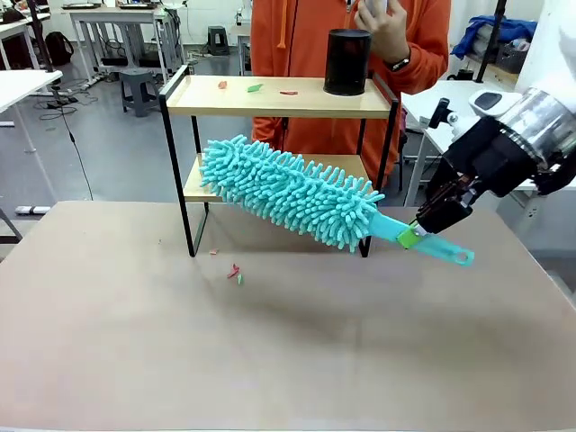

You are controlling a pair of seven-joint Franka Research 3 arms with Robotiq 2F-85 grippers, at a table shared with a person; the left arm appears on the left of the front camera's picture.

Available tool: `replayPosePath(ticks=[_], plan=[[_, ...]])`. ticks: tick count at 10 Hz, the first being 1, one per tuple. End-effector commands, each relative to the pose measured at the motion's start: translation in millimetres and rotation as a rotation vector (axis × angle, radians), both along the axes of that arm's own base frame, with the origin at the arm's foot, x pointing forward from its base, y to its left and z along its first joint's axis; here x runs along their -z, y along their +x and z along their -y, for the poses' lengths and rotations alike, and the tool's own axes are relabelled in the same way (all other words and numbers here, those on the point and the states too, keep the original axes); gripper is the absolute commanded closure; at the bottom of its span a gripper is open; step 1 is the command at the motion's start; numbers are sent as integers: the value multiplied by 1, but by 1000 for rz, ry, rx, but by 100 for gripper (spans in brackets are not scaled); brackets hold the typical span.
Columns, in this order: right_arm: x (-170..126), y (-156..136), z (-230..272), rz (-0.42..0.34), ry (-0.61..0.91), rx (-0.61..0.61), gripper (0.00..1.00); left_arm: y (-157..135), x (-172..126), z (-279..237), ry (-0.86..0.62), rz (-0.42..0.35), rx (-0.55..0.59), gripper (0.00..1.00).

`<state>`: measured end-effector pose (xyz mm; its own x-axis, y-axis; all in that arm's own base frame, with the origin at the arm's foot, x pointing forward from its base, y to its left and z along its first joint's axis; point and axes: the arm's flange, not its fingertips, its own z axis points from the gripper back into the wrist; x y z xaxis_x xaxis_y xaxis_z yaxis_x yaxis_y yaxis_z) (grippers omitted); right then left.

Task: Clean the shelf.
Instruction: Clean the specific tier of the Shelf with the Duster once objects are removed.

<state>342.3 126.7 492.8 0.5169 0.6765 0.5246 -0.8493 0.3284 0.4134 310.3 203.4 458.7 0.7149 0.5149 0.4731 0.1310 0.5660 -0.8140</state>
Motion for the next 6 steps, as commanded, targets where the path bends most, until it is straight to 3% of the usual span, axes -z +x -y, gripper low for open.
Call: replayPosePath(ticks=[1,2,4,5,6], plan=[[1,1,14,-79,78,44,88,1,1,1,-2,30,2,0],[-13,-14,45,-101,176,82,88,1,1,1,-2,30,2,0],[-41,-54,129,-96,387,306,88,1,1,1,-2,30,2,0],[-42,-73,170,-77,482,546,88,1,1,1,-2,30,2,0],[-34,-87,195,-86,561,683,88,1,1,1,-2,30,2,0]])
